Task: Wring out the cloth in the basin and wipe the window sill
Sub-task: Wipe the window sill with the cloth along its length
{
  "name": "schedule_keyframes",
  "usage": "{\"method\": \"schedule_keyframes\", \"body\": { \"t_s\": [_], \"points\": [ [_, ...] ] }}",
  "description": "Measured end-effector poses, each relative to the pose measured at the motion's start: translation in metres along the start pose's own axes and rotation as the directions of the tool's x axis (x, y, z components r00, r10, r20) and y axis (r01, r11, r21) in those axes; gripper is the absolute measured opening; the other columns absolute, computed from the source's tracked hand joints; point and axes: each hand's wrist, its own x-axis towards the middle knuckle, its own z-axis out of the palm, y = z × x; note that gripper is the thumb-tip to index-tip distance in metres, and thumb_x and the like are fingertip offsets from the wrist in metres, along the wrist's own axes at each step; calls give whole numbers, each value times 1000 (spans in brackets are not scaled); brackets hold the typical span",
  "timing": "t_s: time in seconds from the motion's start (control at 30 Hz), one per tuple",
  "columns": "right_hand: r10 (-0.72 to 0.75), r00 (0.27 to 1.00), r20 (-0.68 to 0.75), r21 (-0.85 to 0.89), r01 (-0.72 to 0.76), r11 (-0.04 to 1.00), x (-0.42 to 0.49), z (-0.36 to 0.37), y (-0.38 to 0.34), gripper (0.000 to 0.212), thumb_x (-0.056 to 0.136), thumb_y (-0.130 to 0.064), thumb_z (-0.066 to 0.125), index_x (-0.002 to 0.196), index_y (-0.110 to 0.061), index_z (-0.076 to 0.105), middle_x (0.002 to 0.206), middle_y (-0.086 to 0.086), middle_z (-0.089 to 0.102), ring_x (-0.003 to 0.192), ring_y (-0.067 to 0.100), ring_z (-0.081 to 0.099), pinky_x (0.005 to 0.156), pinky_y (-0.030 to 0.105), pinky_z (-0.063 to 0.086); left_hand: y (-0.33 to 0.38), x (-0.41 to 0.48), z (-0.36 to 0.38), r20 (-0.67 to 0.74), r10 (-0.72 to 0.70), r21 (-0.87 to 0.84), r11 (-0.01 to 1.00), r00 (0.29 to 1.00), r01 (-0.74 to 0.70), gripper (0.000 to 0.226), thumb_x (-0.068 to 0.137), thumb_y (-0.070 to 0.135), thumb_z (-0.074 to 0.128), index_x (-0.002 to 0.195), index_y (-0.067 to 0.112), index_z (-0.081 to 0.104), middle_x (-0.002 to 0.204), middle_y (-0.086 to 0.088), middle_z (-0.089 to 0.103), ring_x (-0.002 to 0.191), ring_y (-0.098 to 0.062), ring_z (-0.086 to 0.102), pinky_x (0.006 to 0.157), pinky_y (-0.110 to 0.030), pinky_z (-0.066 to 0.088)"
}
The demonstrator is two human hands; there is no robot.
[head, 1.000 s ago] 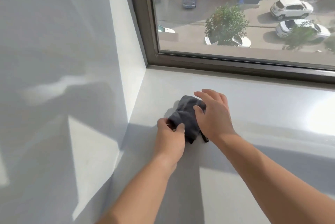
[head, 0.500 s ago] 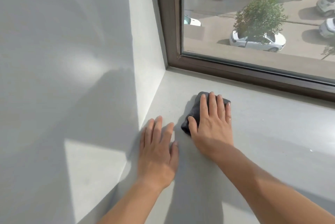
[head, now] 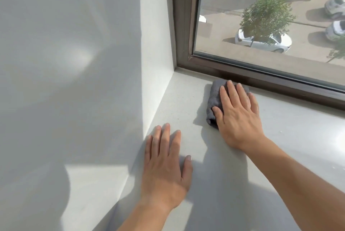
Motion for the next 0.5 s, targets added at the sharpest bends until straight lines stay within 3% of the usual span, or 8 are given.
{"method": "schedule_keyframes", "body": {
  "t_s": [0.13,0.27,0.33,0.5],
  "points": [
    [126,991,-33,47,-124,991,5,-1,-24,65,102,-46,25,157,-12,18,167,11,6,152,30,5,117,47,12,2,-2,0,2,5,-17,1000,1000,-4,65,92,46,36,149,14,38,163,-9,21,153,-26,7,120,-48,9],
    [-27,999,-30,207,32,978,37,5,-86,73,99,-57,22,159,-16,14,168,11,1,154,28,-5,123,47,1,1,1,3,-25,6,4,1000,1000,-6,68,87,48,41,142,9,44,157,-12,33,148,-31,23,118,-50,15],
    [-94,995,-23,171,96,981,49,8,-97,79,96,-63,23,160,-18,12,168,12,1,154,29,-6,124,50,0,-1,3,5,-37,2,-9,1000,999,-3,69,85,48,43,141,8,44,156,-11,34,148,-32,25,118,-51,15],
    [-132,991,-24,83,133,988,19,9,-43,73,97,-55,27,160,-22,9,169,4,1,154,23,-7,125,45,-1,-5,-18,3,-64,63,-34,997,996,-65,57,92,42,40,140,11,49,158,-12,32,150,-31,19,119,-53,16]
  ]
}}
